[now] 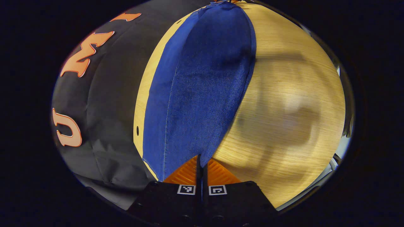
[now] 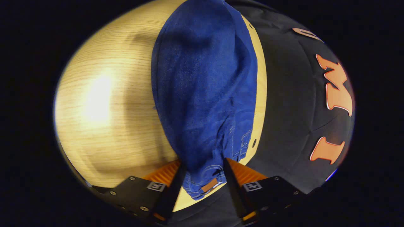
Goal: Grasp the waist and the cuffs of the jeans and fold them to make the two legs overlap; first hold the waist and fold one-third of the jeans toward the cuffs, then hold the cuffs and fold the remaining one-third in the same direction to finish folding.
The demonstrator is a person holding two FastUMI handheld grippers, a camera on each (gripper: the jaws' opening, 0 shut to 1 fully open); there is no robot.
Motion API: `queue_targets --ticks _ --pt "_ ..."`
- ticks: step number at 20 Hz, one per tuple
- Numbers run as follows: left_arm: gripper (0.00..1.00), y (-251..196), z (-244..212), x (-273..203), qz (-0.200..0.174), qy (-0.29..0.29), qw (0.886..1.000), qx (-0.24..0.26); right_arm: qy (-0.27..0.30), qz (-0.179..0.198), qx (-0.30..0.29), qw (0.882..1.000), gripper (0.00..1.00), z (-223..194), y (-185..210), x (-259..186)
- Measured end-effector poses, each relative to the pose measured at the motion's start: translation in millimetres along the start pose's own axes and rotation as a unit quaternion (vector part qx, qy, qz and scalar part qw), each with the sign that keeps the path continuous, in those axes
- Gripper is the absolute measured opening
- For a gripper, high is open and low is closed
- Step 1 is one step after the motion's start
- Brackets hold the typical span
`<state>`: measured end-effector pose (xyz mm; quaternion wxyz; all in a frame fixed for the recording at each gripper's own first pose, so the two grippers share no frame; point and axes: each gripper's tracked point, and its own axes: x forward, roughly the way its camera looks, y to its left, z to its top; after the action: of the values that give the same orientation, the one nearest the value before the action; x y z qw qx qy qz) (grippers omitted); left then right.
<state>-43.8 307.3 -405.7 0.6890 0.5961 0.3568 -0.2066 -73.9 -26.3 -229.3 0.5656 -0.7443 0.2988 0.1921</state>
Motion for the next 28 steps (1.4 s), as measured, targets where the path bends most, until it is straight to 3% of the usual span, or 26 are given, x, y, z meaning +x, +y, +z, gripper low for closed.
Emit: queue_targets --ticks 3,4,5,8,12,15,19,28 --pt "0.01 0.9 2.4 -0.6 -0.005 0.0 1.0 0.002 -0.012 -0.002 0.005 1.0 0.1 1.9 0.9 1.3" --pt "0.01 0.4 2.0 -2.7 -0.01 0.003 1.0 0.004 -0.008 0.015 0.014 1.0 0.1 -2.8 5.5 8.2" --pt "0.01 1.3 3.2 -5.0 -0.011 0.005 1.0 0.001 -0.006 0.033 0.031 0.999 0.04 -4.2 8.8 3.2" --pt "0.01 4.2 5.6 -5.0 -0.017 0.006 1.0 -0.021 -0.017 0.044 0.074 0.996 0.04 -8.3 -0.4 -15.4" --pt "0.01 7.7 30.2 -9.9 -0.035 0.008 0.999 0.009 -0.032 0.06 0.099 0.993 0.04 -11.8 -21.1 -32.5" --pt "0.01 20.7 57.5 -10.1 -0.039 0.003 0.999 0.005 -0.038 0.08 0.122 0.989 0.04 -14.3 -35.5 -39.0" --pt "0.01 34.9 42.4 -10.3 -0.055 0.001 0.998 0.029 -0.039 0.108 0.136 0.984 0.04 -10.5 -60.9 -36.7" --pt "0.01 122.0 58.6 39.5 -0.12 0.008 0.989 0.088 -0.026 0.174 0.179 0.968 0.04 -8.7 -109.3 -5.1"
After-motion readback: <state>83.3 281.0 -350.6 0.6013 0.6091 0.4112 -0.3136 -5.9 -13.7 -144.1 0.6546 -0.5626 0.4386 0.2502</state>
